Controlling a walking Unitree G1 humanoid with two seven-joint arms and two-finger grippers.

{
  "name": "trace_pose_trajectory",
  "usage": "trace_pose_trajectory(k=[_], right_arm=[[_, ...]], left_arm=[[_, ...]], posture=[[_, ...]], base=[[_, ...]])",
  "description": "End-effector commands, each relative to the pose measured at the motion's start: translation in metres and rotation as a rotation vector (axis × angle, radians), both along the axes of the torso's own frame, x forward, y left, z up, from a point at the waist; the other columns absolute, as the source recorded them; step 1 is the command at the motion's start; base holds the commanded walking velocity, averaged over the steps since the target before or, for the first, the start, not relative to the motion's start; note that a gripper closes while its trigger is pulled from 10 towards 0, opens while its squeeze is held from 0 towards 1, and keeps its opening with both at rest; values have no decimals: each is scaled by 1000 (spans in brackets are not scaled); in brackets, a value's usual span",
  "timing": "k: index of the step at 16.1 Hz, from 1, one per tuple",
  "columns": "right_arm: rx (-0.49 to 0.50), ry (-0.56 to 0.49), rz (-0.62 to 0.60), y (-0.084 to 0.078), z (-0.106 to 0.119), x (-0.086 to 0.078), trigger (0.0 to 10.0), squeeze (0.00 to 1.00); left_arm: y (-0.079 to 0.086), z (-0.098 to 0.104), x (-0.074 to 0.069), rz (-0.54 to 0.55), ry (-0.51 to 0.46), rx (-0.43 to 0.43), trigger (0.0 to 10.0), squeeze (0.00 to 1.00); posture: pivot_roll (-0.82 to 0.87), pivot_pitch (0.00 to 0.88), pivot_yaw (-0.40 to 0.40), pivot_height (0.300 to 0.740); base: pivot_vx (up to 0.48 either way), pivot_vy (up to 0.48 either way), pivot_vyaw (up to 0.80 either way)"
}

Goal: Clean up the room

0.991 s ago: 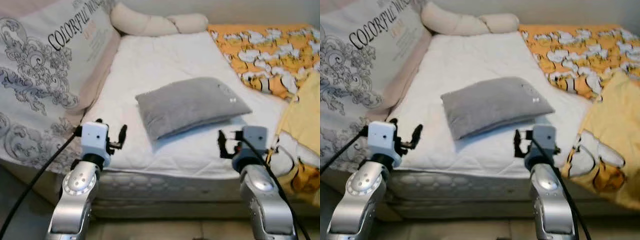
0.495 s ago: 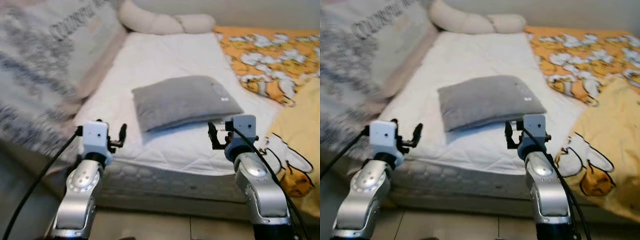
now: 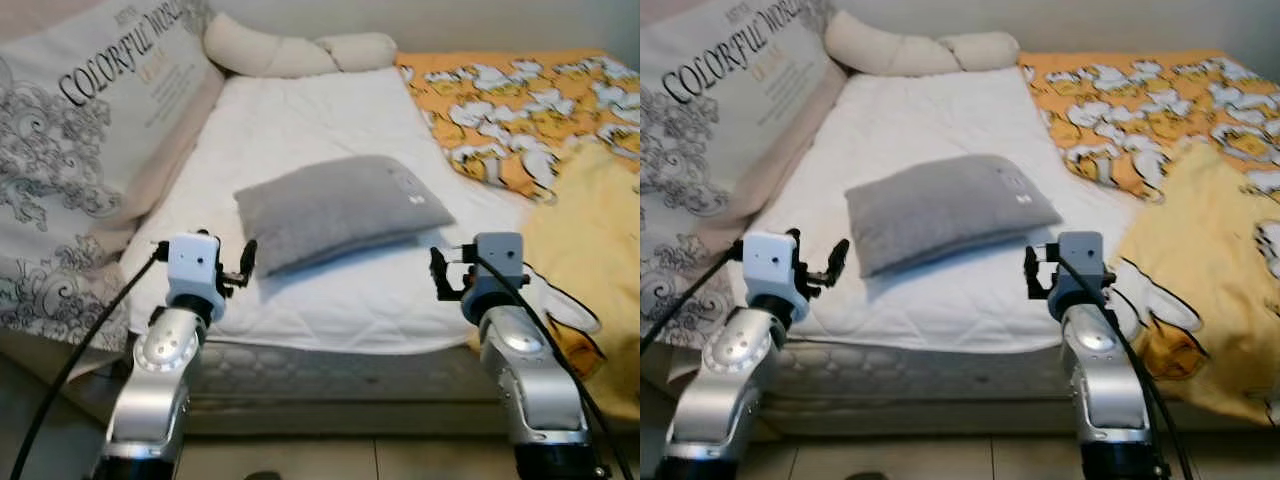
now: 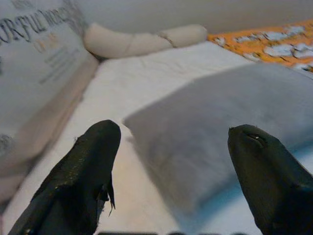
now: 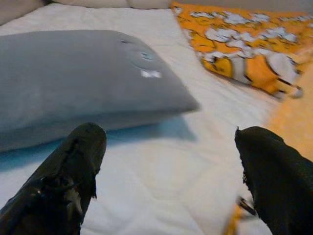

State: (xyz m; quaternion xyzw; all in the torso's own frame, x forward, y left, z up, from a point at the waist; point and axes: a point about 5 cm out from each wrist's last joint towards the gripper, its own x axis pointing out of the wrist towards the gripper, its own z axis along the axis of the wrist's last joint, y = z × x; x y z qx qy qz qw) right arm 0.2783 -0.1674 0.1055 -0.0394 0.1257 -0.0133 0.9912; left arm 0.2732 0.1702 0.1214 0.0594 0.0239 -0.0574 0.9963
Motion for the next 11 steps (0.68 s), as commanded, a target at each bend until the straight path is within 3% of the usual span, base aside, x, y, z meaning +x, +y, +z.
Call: trace_pose_trajectory(k=[1, 6, 9, 11], right_arm=[[-8, -28, 52, 12, 7, 1, 10000, 0], [14, -22, 21, 1, 3, 0, 10000, 0], [1, -29, 105, 18, 7, 5, 10000, 0], [0, -17, 92, 14, 3, 3, 10000, 0]], left_arm=[[7, 2, 3, 23, -2, -2, 10000, 0], [3, -3, -4, 21, 13, -6, 10000, 0], [14, 1, -1, 45, -1, 7, 10000, 0], [13, -2, -4, 41, 7, 9, 10000, 0]], posture=[[-19, 0, 34, 740], [5, 0, 26, 740], [16, 0, 4, 740], [17, 0, 11, 740]], base=[[334, 0, 0], [341, 0, 0], [349, 0, 0], [347, 0, 0]])
